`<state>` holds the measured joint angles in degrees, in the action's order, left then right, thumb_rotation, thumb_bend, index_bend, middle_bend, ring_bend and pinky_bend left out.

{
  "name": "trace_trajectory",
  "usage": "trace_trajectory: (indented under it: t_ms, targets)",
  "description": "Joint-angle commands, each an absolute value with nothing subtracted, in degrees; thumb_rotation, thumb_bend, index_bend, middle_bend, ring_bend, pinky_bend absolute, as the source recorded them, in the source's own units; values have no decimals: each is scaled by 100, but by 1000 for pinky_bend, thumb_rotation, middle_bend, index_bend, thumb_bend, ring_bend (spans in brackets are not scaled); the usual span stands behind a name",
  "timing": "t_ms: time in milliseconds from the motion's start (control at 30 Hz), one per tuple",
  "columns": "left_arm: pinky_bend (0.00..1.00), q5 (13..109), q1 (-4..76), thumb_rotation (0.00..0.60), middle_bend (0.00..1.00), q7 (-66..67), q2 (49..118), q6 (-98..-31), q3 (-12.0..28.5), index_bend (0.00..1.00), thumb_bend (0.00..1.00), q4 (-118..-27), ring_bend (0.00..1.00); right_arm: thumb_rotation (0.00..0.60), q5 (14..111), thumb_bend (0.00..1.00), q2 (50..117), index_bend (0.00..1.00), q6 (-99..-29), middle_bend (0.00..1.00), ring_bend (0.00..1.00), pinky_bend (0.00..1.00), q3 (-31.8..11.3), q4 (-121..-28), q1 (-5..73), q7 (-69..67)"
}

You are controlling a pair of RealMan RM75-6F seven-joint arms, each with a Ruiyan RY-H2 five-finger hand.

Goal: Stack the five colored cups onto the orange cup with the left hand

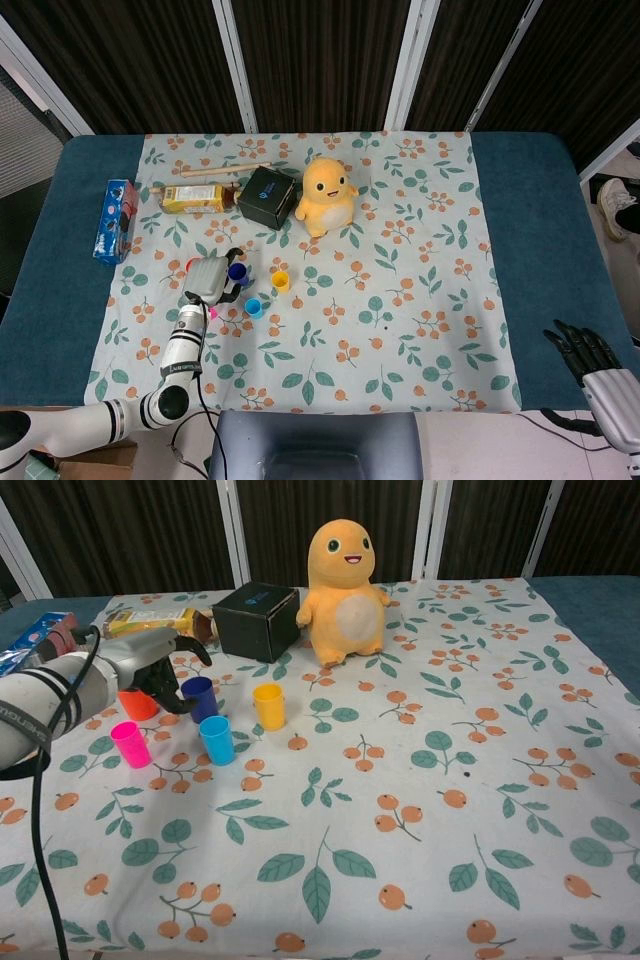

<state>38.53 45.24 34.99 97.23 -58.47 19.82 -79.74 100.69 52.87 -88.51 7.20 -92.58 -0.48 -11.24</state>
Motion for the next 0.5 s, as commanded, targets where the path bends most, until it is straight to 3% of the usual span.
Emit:
trace_trajectory:
  t_ms: [33,500]
  targets:
    - [1000,3786,4579,600,1000,3517,9774,-5841,1946,257,376,-7876,1000,600,10079,118,5280,0,-8861,0,0,0,723,-9251,-50,-1144]
    - [1000,3829,4677,600,1000,3166,9908,-5754,1866,413,372,-7526,1000,600,10066,117,5278,0,-8884,0,0,0,714,-9246,-61,-1171]
